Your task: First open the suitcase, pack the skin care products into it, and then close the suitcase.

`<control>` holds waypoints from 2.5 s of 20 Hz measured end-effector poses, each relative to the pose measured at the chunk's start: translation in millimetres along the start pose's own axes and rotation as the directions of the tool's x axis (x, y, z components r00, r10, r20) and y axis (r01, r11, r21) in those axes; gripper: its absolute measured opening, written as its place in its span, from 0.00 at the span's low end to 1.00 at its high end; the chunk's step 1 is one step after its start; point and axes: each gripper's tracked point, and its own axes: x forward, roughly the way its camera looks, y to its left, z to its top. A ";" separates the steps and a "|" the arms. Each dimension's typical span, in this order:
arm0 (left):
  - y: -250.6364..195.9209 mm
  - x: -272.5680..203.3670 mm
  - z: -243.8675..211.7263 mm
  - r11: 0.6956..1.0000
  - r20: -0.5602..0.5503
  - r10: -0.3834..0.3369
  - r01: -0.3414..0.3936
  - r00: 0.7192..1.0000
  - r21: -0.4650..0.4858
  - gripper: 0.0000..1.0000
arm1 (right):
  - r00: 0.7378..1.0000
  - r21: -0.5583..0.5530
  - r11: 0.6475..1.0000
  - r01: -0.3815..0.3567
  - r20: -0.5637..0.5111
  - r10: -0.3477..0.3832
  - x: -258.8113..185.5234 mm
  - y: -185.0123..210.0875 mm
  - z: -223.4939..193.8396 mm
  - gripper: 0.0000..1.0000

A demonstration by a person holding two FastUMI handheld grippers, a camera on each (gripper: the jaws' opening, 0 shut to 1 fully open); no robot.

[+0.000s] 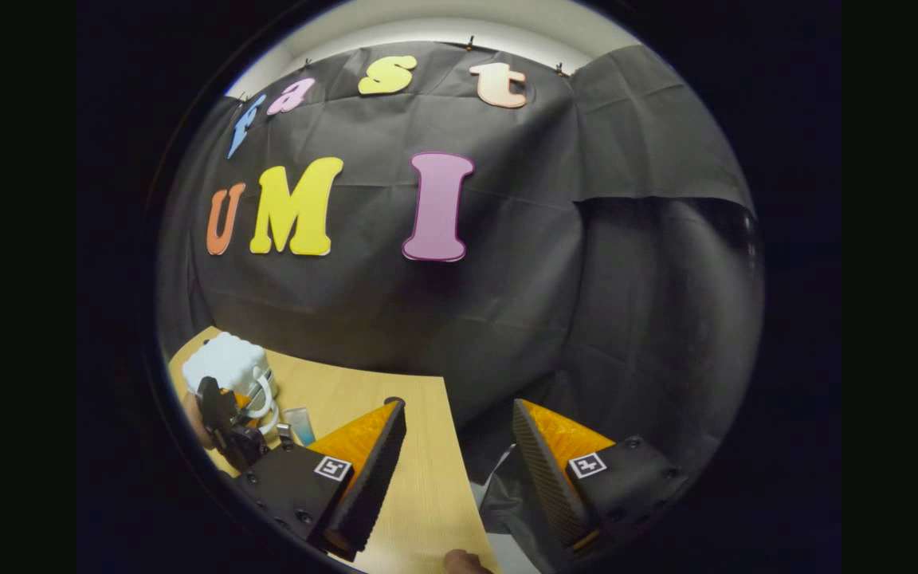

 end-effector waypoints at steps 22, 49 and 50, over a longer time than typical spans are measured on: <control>186.3 -75.5 -123.3 0.857 0.172 0.130 -0.024 0.976 -0.515 0.03 | 0.995 0.033 0.995 0.091 0.047 -0.093 -70.6 134.8 62.4 0.80; 111.7 77.4 -444.5 0.564 0.121 -0.013 0.107 0.993 -0.819 0.03 | 0.983 -0.113 0.976 0.184 0.021 -0.183 -152.2 250.0 75.8 0.80; 99.5 82.3 -448.6 0.546 0.117 -0.044 0.122 0.992 -0.829 0.03 | 0.983 -0.118 0.976 0.186 0.014 -0.185 -152.7 249.4 76.1 0.80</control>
